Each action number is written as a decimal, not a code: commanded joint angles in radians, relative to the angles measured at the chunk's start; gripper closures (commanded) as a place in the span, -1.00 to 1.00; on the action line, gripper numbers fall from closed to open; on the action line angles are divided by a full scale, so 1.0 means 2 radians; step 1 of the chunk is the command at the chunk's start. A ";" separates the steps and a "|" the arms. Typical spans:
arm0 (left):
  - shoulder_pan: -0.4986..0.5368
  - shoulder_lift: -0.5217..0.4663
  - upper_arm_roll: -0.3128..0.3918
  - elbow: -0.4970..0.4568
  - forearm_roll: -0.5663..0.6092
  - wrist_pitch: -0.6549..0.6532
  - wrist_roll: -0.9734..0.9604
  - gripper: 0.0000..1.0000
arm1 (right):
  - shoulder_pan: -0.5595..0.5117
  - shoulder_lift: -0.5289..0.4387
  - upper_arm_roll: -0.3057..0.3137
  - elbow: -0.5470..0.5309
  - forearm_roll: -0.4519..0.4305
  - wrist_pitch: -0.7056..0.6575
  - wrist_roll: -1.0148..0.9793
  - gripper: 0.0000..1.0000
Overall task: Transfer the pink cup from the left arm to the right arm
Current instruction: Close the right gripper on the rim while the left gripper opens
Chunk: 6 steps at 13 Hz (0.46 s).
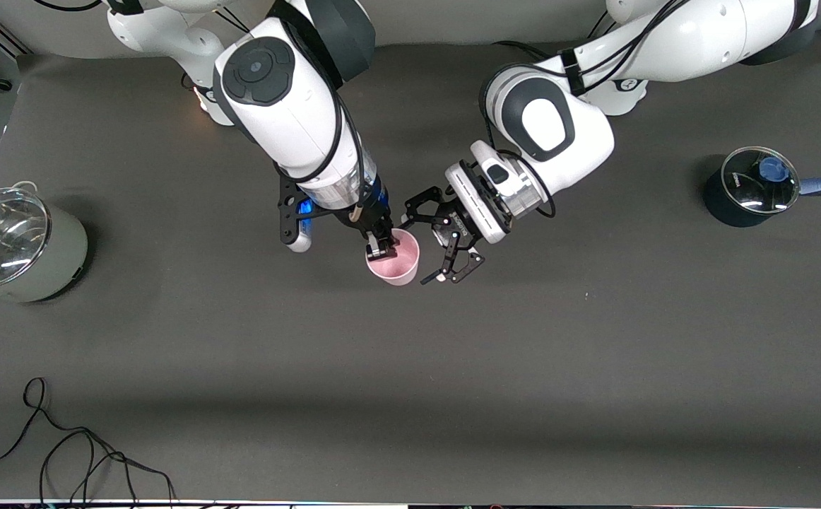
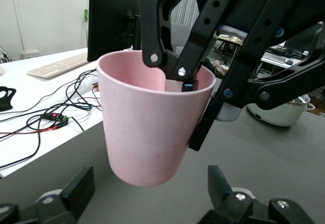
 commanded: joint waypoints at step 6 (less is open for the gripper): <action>0.087 -0.004 0.004 -0.046 -0.013 -0.002 0.000 -0.98 | 0.000 0.003 -0.003 0.011 0.000 0.000 0.002 1.00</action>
